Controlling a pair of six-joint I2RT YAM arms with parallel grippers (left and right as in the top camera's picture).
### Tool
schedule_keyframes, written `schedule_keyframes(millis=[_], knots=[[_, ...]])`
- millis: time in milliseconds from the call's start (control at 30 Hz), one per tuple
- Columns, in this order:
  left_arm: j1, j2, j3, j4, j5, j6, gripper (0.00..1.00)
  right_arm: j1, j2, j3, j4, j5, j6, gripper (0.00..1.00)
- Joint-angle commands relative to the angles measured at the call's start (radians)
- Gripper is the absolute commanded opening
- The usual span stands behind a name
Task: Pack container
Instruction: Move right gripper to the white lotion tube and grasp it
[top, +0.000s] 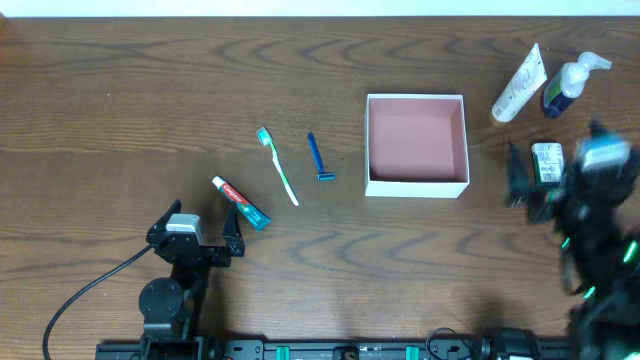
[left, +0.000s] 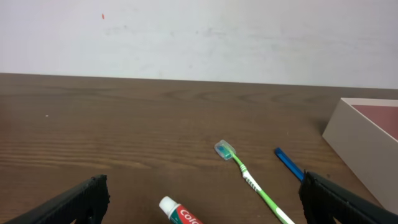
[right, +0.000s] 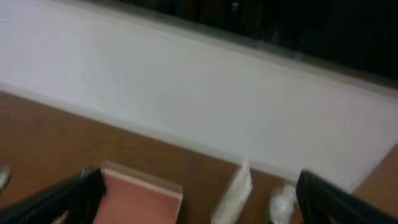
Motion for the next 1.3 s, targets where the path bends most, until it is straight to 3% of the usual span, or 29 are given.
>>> schedule_keyframes(millis=[0,100,200,367,667,833,1100,1267], knots=[[0.005,-0.005,-0.03,-0.015,-0.003,-0.005,0.98,-0.011,0.259,0.311,-0.266,-0.045,-0.032,0.99],[0.005,-0.005,-0.03,-0.015,-0.003,-0.005,0.98,-0.011,0.449,0.517,-0.509,-0.145,-0.032,0.99],[0.005,-0.005,-0.03,-0.015,-0.003,-0.005,0.98,-0.011,0.582,0.603,-0.613,-0.135,-0.022,0.99],[0.005,-0.005,-0.03,-0.015,-0.003,-0.005,0.98,-0.013,0.698,0.614,-0.596,-0.135,0.035,0.99],[0.005,-0.005,-0.03,-0.015,-0.003,-0.005,0.98,-0.088,0.75,0.635,-0.399,-0.027,0.106,0.99],[0.005,-0.005,-0.03,-0.015,-0.003,-0.005,0.98,-0.133,0.882,0.778,-0.517,-0.015,0.104,0.99],[0.005,-0.005,-0.03,-0.015,-0.003,-0.005,0.98,-0.15,1.207,1.209,-0.737,0.067,0.076,0.99],[0.005,-0.005,-0.03,-0.015,-0.003,-0.005,0.98,-0.146,1.253,1.253,-0.713,0.028,0.08,0.99]])
